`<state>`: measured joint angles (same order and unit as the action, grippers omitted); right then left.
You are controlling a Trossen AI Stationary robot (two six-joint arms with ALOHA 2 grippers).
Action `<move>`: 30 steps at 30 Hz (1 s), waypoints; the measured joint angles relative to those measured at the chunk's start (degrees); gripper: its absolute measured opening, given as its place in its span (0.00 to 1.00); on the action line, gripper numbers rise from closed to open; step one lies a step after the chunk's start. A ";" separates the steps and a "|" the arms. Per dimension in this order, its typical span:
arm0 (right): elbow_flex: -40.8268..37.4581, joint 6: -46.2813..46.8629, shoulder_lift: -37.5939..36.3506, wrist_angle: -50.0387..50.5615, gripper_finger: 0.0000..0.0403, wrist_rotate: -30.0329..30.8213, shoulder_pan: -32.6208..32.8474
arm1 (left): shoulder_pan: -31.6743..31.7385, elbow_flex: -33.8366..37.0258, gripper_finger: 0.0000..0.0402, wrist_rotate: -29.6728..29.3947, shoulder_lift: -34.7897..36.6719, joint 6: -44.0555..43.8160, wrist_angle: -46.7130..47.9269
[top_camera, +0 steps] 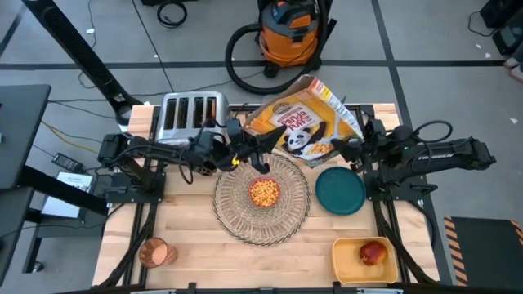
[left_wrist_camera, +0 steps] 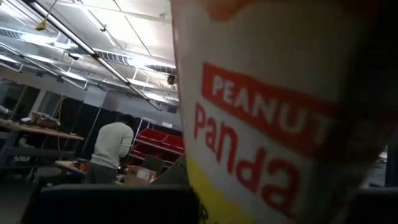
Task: Arrange a breakfast setting
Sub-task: Pour the cereal into the red bowl
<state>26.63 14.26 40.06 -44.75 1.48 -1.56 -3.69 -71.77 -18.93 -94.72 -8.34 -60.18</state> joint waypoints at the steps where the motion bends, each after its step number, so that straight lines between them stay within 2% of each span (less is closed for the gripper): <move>1: 0.16 -0.46 -0.18 1.43 0.65 -0.04 0.00 | 0.06 0.00 0.13 0.27 0.02 0.01 -0.03; 4: 3.23 -2.44 -1.59 10.38 0.74 -1.75 -0.02 | 0.08 0.03 0.13 0.93 1.57 0.02 2.61; 8: 10.02 -4.59 -3.42 27.49 0.84 -4.22 -0.01 | 0.03 0.00 0.15 1.10 5.76 0.05 12.71; 13: 20.21 -8.57 -3.97 50.32 0.92 -4.48 -0.09 | -0.16 0.03 0.15 1.27 10.01 0.75 26.07; 15: 23.98 -10.35 -3.22 56.11 0.93 -4.37 -0.07 | -0.23 0.04 0.13 1.29 11.57 1.29 31.78; 19: 27.63 -11.24 -1.08 58.09 0.95 -4.24 -0.14 | -0.99 0.03 0.13 1.17 11.25 1.82 34.29; 25: 27.84 -10.01 5.18 55.63 0.93 -4.09 -0.15 | -2.44 0.00 0.15 1.45 8.94 2.92 34.68; 30: 27.78 -9.84 10.37 53.46 0.86 -4.27 0.11 | -3.35 0.03 0.14 1.60 8.15 2.59 35.27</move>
<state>54.41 4.43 50.44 8.71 -2.80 -1.45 -7.04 -71.75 -17.33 -86.56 -5.75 -24.91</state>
